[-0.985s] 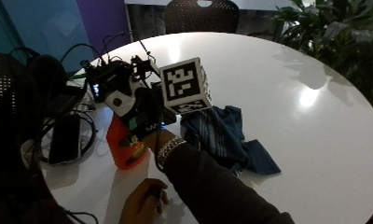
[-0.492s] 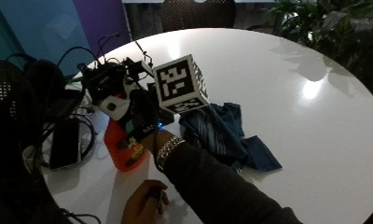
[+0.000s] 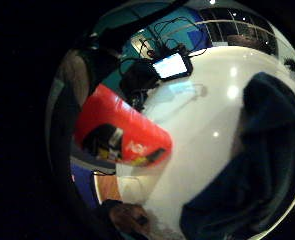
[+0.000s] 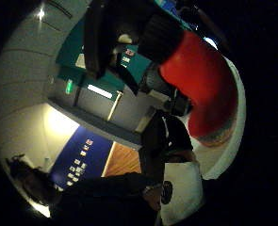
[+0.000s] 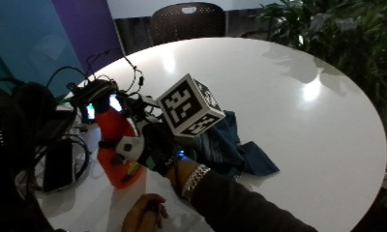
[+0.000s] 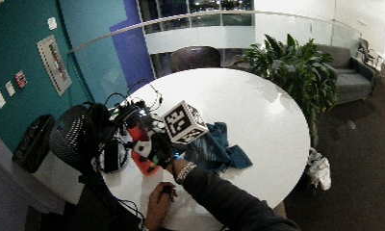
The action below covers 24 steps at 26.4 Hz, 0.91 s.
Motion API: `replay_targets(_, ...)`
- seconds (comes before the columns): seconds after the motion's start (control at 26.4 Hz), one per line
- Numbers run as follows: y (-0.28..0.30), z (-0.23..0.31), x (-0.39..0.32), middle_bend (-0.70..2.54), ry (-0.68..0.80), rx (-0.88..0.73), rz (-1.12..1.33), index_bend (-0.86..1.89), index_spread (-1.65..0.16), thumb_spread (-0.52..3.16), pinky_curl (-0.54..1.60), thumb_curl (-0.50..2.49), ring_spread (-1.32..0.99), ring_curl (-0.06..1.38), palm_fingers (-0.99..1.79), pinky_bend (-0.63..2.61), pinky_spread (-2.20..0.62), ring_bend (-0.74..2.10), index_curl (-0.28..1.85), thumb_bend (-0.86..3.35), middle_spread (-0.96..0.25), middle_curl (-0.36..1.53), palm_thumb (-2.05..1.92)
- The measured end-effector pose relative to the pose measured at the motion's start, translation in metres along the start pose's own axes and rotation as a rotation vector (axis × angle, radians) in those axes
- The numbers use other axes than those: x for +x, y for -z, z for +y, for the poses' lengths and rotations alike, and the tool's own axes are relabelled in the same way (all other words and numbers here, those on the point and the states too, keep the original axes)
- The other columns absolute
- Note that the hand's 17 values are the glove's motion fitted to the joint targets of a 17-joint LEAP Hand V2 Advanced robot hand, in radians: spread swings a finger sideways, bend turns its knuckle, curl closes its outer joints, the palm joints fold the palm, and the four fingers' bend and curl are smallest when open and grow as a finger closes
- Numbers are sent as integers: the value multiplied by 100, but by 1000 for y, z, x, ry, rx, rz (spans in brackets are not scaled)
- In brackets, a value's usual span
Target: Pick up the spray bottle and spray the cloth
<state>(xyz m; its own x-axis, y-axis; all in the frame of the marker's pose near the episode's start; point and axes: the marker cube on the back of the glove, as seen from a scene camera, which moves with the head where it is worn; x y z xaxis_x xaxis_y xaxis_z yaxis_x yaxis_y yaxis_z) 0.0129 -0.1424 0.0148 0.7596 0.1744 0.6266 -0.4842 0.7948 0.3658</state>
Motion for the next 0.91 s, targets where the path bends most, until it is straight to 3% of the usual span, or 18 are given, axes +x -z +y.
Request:
replay_targets(0.23,38,34,-21,16,106,-75,144,8,-37,91,41,59,-10,37,36,53,16,41,39,-9,-10,39,66)
replay_targets(0.49,72,76,-39,19,214,-332,541,16,-42,100,38,48,-8,33,33,48,22,34,35,-7,-9,37,49)
replay_targets(0.91,92,124,-35,20,243,-451,538,17,-45,103,34,39,-7,30,29,38,24,28,33,-4,-9,35,37)
